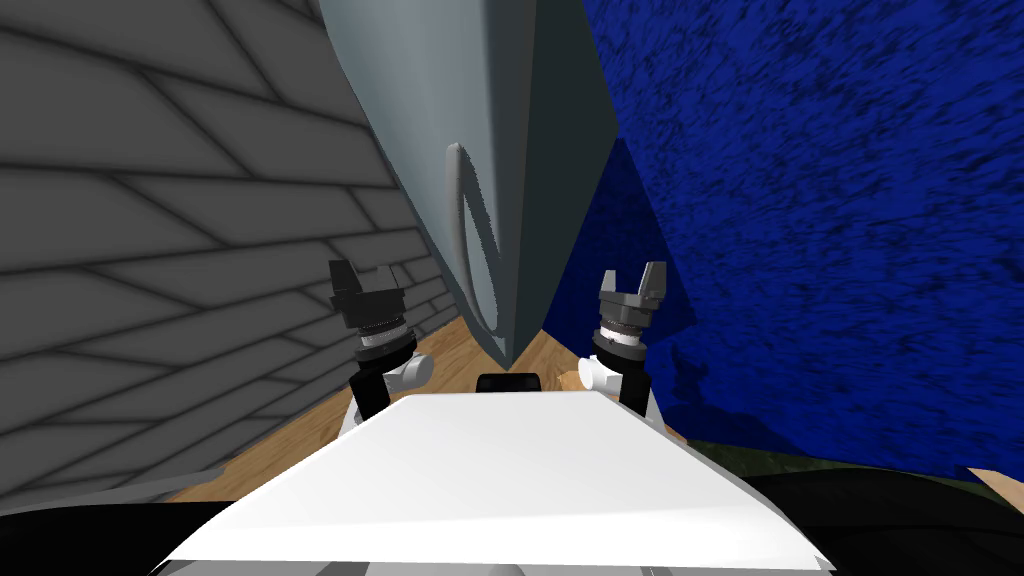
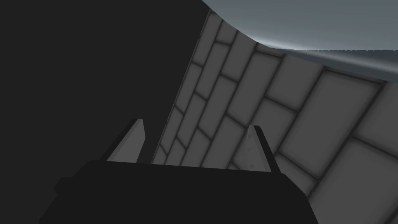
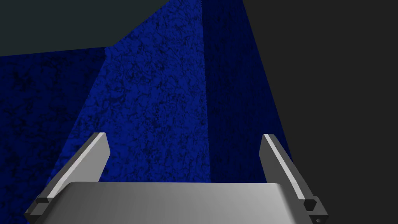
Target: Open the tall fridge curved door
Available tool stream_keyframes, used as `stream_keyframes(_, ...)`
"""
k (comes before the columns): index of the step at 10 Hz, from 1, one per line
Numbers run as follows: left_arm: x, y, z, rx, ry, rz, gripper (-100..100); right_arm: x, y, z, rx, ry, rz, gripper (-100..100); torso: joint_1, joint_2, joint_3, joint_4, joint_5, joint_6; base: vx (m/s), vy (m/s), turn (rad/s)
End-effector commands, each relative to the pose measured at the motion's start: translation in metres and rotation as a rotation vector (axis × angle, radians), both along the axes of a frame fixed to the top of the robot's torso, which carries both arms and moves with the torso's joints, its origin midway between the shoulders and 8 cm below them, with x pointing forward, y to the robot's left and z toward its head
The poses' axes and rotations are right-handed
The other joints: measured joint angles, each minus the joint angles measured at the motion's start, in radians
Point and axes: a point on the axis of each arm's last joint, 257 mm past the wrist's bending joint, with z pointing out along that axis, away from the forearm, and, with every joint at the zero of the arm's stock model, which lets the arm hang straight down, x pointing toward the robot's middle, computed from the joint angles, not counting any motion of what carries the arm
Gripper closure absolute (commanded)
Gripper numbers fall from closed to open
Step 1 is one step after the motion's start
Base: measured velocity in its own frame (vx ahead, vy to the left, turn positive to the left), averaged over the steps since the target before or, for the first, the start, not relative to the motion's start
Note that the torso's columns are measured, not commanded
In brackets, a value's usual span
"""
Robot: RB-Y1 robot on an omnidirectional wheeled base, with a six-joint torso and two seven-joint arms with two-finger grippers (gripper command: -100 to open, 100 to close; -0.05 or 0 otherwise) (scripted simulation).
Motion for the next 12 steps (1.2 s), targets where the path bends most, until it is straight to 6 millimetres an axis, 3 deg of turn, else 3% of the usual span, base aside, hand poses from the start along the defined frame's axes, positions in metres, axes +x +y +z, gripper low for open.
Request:
stream_keyframes(1, 0.0, 0.0, 0.0, 0.0, 0.0, 0.0, 0, 0.0, 0.0, 0.0, 0.0, 0.0, 0.0, 0, 0.0, 0.041, -0.082, 0.041, 0.0, 0.0, 0.0, 0.0, 0.0)
stream_keyframes(9, 0.0, 0.0, 0.0, 0.0, 0.0, 0.0, 0, 0.0, 0.0, 0.0, 0.0, 0.0, 0.0, 0, 0.0, 0.618, -1.234, 0.617, 0.0, 0.0, 0.0, 0.0, 0.0)
stream_keyframes(10, 0.004, -0.005, -0.003, 0.036, 0.014, -0.014, -100, 0.0, 0.0, 0.0, 0.0, 0.0, 0.0, 0, 0.0, 0.691, -1.382, 0.691, 0.0, 0.0, 0.004, -0.005, 0.001)
stream_keyframes(12, 0.012, -0.01, -0.013, 0.083, 0.04, -0.028, -100, 0.0, 0.0, 0.0, 0.0, 0.0, 0.0, 0, 0.0, 0.735, -1.47, 0.734, 0.0, 0.0, -0.001, -0.016, 0.0)
